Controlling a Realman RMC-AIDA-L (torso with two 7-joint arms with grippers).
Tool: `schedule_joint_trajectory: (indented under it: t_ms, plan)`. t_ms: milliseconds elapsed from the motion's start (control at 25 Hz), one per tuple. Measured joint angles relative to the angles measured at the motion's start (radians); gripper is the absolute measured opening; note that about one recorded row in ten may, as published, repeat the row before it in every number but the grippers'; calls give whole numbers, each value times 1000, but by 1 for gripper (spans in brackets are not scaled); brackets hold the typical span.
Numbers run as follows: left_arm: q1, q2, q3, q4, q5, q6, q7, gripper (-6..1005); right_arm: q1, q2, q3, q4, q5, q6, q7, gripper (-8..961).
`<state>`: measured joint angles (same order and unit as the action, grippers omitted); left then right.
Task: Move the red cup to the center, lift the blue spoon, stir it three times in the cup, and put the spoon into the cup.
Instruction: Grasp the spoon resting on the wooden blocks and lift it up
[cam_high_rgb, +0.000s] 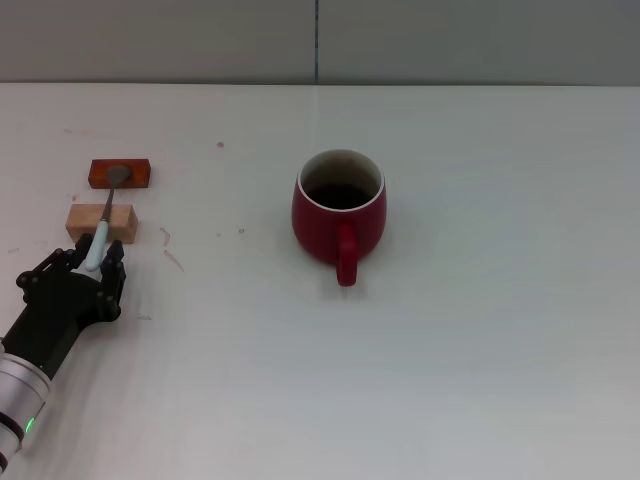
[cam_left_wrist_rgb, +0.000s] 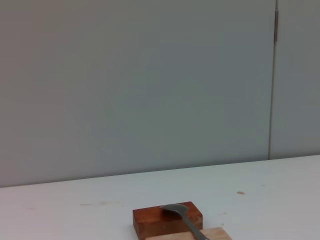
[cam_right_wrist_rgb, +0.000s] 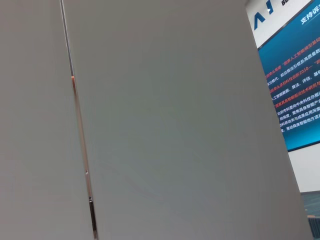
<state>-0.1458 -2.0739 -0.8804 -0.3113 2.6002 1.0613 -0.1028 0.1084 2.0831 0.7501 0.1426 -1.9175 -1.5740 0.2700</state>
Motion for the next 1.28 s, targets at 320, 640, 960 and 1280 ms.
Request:
schedule_joint_trajectory:
  t_ms: [320,640,960,1280]
  plan:
    - [7,0,-4,-11,-2,14,4,256,1,0,0,0,0,-1,0,754]
    - [6,5,2,-35,6,31,14,175,-1,0,0,0,0,-1,0,754]
    - [22,96,-9,-265,70,-67,27,175,-3,0,0,1,0,-7,3,754]
    - [99,201,-133,-688,169,-501,72,174,-6,-1,0,2,2,-16,15,754]
